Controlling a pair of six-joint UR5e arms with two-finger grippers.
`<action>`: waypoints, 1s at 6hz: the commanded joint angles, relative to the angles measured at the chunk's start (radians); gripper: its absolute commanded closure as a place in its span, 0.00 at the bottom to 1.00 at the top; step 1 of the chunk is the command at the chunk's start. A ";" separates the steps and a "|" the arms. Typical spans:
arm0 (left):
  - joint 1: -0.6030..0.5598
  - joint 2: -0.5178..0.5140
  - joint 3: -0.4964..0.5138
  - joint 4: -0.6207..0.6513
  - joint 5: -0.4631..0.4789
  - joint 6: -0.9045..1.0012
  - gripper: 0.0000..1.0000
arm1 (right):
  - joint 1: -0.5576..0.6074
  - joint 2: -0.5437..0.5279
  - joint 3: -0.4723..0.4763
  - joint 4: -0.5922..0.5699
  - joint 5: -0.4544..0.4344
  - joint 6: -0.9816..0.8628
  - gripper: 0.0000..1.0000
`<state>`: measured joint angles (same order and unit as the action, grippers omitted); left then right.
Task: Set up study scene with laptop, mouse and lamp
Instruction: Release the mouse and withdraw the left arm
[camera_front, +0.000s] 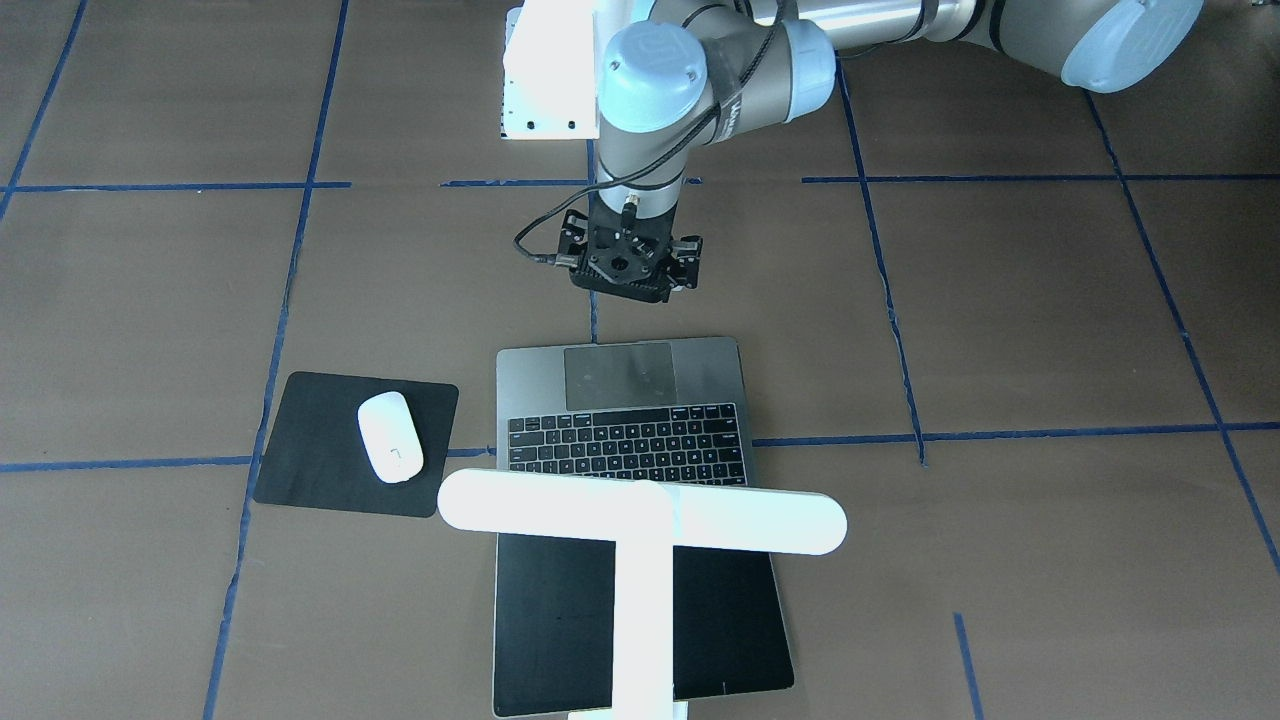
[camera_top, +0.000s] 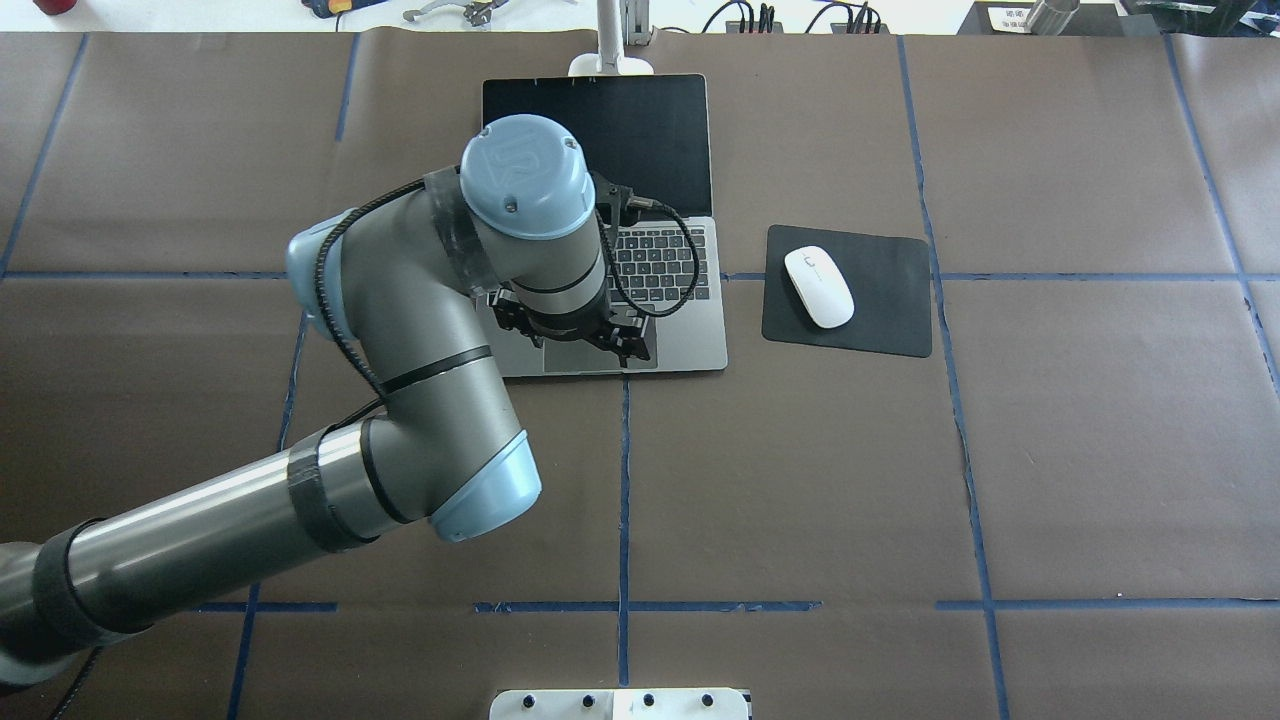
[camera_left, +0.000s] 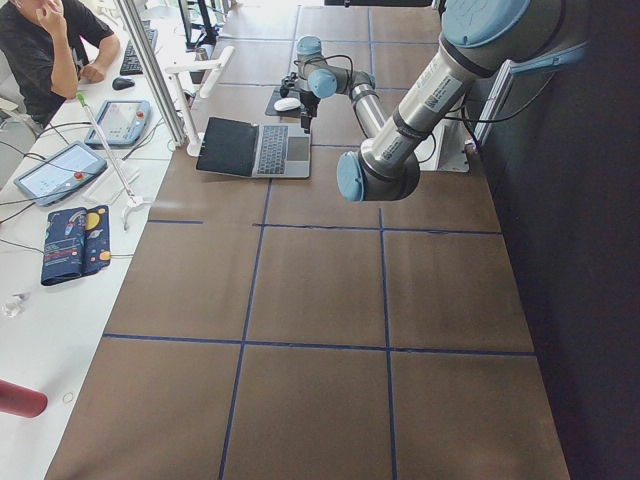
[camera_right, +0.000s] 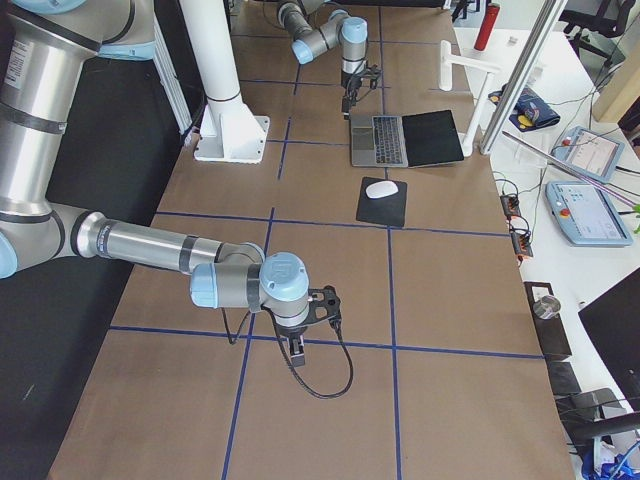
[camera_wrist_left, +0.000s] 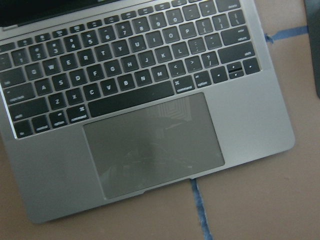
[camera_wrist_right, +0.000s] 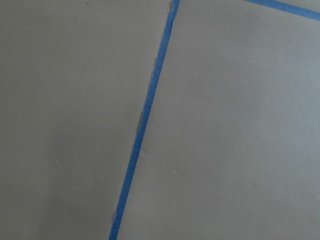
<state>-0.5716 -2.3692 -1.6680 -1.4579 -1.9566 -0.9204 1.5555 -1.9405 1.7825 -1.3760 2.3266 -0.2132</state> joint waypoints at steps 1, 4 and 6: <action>-0.023 0.164 -0.196 0.025 -0.002 0.085 0.00 | 0.000 0.000 0.000 0.000 -0.001 -0.002 0.00; -0.198 0.507 -0.424 0.015 -0.066 0.436 0.00 | 0.000 0.000 0.000 0.000 -0.003 -0.002 0.00; -0.531 0.728 -0.414 0.007 -0.293 0.815 0.00 | 0.000 0.000 -0.005 0.000 -0.003 -0.002 0.00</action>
<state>-0.9418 -1.7540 -2.0862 -1.4496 -2.1470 -0.3041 1.5554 -1.9405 1.7789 -1.3760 2.3240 -0.2148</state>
